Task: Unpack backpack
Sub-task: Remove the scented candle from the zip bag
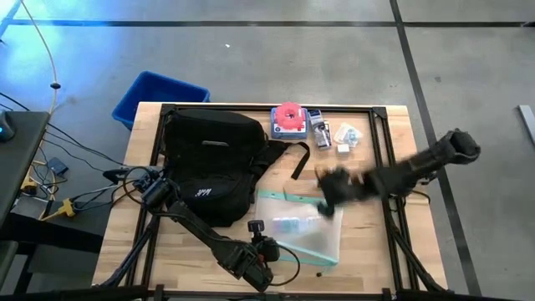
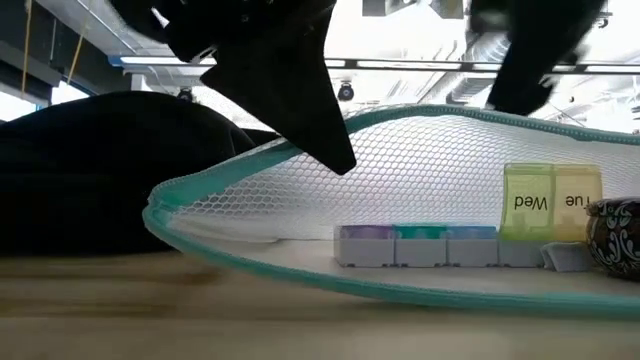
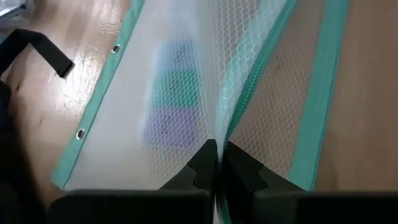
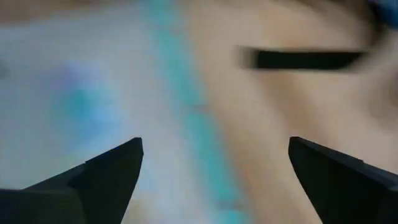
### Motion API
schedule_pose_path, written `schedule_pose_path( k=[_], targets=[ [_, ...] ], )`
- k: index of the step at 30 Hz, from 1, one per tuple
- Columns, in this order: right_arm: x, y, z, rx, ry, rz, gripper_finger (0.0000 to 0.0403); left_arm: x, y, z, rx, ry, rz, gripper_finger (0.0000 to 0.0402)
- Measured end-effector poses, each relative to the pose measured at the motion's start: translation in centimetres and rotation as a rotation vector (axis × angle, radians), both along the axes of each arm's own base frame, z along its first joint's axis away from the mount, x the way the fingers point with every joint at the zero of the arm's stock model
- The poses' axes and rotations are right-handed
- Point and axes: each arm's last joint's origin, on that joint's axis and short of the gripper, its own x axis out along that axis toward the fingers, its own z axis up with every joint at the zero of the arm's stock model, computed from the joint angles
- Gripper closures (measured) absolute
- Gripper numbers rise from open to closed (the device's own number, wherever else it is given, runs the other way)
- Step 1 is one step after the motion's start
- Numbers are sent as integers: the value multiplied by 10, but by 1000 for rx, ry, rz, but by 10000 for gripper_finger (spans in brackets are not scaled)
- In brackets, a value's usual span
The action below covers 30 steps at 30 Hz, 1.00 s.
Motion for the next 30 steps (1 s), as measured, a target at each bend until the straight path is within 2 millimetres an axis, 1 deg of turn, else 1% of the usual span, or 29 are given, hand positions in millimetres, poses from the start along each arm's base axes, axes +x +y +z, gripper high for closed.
schedule_pose_path(
  k=[2, 3, 6, 8, 9, 10, 12, 14, 16, 17, 19, 21, 23, 26, 30],
  targets=[
    [-11, 51, -2, 36, -143, 84, 33, 2, 0, 2, -24, -35, 33, 402],
    [-17, 73, -3, 63, -203, 135, 37, 4, 1, 4, -35, -48, 47, 402],
    [-34, 131, -7, 127, -356, 300, 47, 11, 3, 12, -45, -105, 79, 402],
    [-35, 160, -11, 160, -440, 350, 51, 18, 7, 16, -50, -153, 103, 402],
    [-31, 171, -15, 149, -464, 364, 53, 21, 10, 18, -53, -163, 110, 402],
    [-26, 181, -20, 137, -467, 388, 55, 24, 13, 20, -50, -165, 112, 402],
    [-11, 196, -33, 119, -406, 434, 61, 28, 18, 22, -47, -170, 119, 402],
    [9, 202, -48, 90, -291, 435, 70, 30, 21, 22, -41, -168, 128, 402],
    [26, 202, -60, 56, -157, 383, 80, 29, 23, 21, -34, -153, 131, 402],
    [33, 198, -63, 33, -85, 335, 86, 28, 22, 21, -37, -147, 130, 402],
    [40, 189, -61, -18, 37, 206, 99, 24, 19, 20, -49, -134, 128, 402],
    [39, 179, -55, -115, 104, 86, 112, 19, 13, 19, -75, -109, 119, 402],
    [34, 173, -47, -200, 135, 19, 125, 15, 6, 19, -102, -99, 100, 402],
    [27, 167, -37, -244, 181, -19, 138, 12, -5, 20, -127, -121, 73, 402],
    [22, 159, -39, -288, 263, -29, 143, 13, -12, 23, -150, -140, 28, 402]
  ],
)
